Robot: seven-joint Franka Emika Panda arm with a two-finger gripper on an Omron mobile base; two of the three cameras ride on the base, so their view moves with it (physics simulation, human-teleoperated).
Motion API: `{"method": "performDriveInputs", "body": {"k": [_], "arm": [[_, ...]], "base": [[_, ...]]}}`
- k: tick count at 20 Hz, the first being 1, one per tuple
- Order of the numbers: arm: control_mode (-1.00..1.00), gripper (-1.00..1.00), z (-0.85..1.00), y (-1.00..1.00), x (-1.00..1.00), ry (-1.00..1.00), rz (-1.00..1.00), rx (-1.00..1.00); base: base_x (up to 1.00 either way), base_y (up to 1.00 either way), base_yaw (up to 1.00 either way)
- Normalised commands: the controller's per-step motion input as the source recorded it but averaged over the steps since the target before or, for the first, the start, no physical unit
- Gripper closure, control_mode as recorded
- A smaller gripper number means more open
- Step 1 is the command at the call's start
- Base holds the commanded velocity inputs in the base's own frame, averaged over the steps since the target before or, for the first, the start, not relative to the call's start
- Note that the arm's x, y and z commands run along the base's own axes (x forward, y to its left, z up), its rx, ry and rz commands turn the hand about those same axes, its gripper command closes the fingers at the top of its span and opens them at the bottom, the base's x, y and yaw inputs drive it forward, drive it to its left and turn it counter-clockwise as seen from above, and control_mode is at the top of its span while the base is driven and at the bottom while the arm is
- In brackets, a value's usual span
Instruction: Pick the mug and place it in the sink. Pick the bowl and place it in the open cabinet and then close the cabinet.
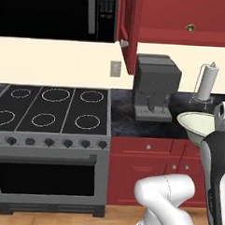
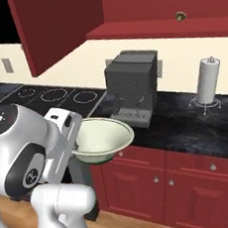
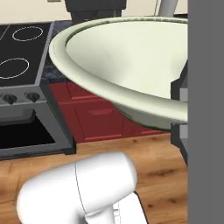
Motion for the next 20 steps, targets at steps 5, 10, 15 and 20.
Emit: {"method": "performDriveInputs", "body": {"k": [5,10,15,20], "arm": [[1.0,1.0,0.0,0.0,0.0,0.0,0.0,0.0],[1.0,1.0,0.0,0.0,0.0,0.0,0.0,0.0],[1.0,1.0,0.0,0.0,0.0,0.0,0.0,0.0],[1.0,1.0,0.0,0.0,0.0,0.0,0.0,0.0]], "base": [[0.44,-0.38,0.0],[0.79,-0.36,0.01],[0.42,-0.69,0.0],[0.04,-0.82,0.0]]}}
